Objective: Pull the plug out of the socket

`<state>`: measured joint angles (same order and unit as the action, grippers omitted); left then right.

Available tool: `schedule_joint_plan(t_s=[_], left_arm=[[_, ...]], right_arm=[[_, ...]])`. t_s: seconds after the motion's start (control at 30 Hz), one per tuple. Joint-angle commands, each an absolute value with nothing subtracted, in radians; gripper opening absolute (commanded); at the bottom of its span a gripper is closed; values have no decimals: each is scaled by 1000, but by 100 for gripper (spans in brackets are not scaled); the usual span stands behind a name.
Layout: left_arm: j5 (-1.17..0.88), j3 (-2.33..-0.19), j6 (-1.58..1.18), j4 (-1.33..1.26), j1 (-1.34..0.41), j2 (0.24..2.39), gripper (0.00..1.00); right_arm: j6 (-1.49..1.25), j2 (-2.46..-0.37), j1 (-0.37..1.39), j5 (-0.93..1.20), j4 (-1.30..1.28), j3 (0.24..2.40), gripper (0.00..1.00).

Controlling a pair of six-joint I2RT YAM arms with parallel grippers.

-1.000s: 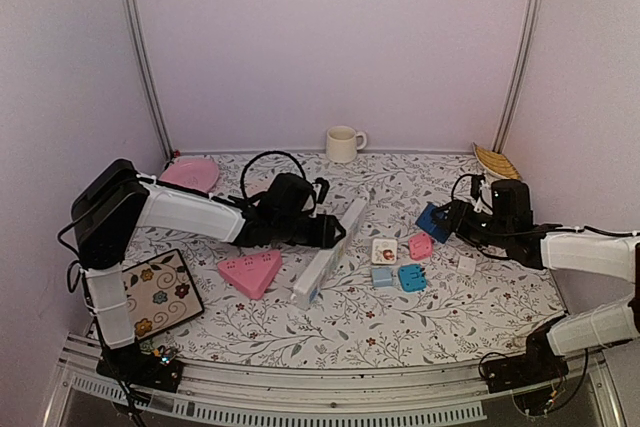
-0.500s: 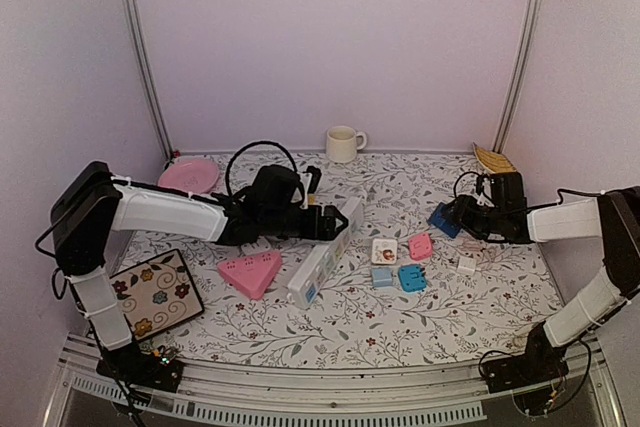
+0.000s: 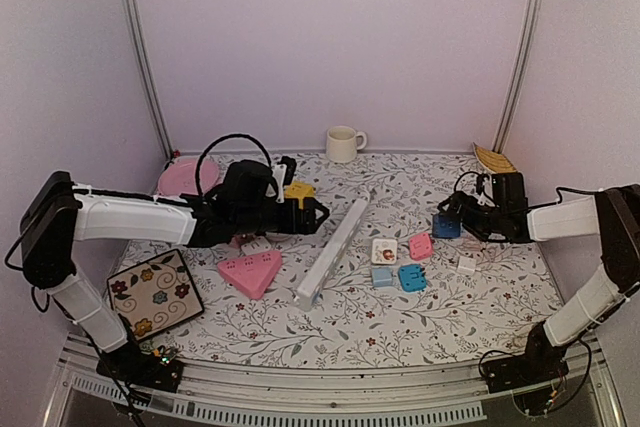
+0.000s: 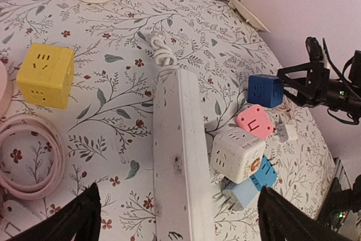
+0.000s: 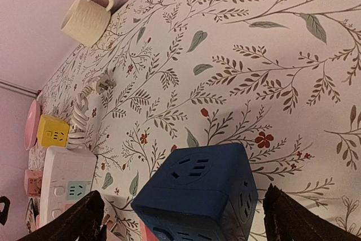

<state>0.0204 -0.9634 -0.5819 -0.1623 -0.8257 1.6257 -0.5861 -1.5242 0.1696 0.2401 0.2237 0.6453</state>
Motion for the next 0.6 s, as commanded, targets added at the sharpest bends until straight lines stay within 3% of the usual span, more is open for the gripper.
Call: schedule_joint_plan(t_s=[0.0,0.57], left_arm=[[70,-931,-550,-161,-805,1569,97],[206,-820,-480,-139,-687,1410,97]], right_arm=[[-557,-1453,166,208,209,643,100],[-417,-1200,166,-160,137,594,99]])
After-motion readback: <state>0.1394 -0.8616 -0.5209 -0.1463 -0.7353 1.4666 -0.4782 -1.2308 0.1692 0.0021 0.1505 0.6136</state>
